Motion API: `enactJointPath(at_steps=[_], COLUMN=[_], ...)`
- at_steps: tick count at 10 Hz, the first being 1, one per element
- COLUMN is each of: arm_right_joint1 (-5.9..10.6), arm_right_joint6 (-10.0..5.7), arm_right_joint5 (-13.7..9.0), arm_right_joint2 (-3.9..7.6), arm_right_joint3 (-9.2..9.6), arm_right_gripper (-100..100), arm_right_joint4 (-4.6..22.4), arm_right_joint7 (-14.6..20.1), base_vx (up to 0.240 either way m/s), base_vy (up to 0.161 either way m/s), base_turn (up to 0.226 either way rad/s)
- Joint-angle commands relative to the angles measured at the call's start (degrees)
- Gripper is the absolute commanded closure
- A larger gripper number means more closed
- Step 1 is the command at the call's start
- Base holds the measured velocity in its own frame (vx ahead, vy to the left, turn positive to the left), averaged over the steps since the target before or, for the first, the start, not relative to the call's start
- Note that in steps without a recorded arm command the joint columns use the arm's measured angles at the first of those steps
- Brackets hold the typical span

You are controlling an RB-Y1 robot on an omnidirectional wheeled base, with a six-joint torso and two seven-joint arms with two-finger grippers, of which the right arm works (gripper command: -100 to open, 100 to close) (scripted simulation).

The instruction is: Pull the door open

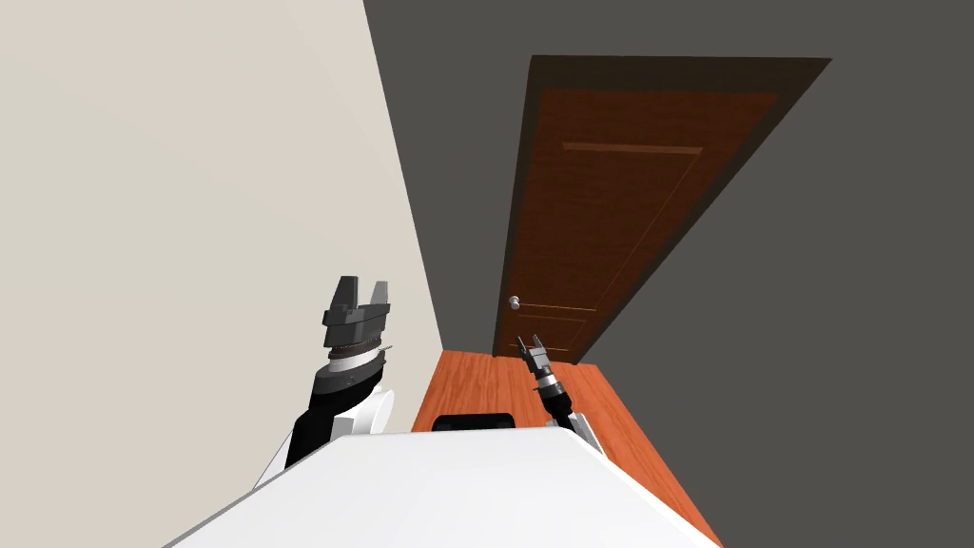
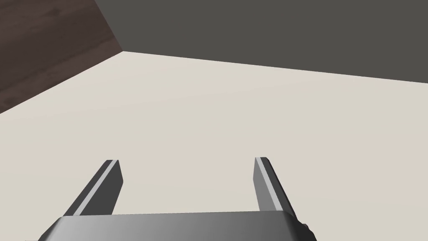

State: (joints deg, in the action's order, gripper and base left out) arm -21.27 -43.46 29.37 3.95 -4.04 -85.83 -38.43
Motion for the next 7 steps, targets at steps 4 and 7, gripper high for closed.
enactJointPath(at_steps=[4, 7], arm_right_joint1=[0.52, 1.04], arm_right_joint6=[-1.71, -3.15], arm_right_joint5=[2.48, 4.5], arm_right_joint2=[-0.54, -1.34], arm_right_joint3=[-0.65, -1.15], arm_right_gripper=[-100, -100], arm_right_joint4=[4.23, 7.93], arm_right_joint7=[-4.52, -8.24], base_vx=[0.125, 0.133], base_vy=[0.005, 0.024], base_turn=[-0.078, -0.124])
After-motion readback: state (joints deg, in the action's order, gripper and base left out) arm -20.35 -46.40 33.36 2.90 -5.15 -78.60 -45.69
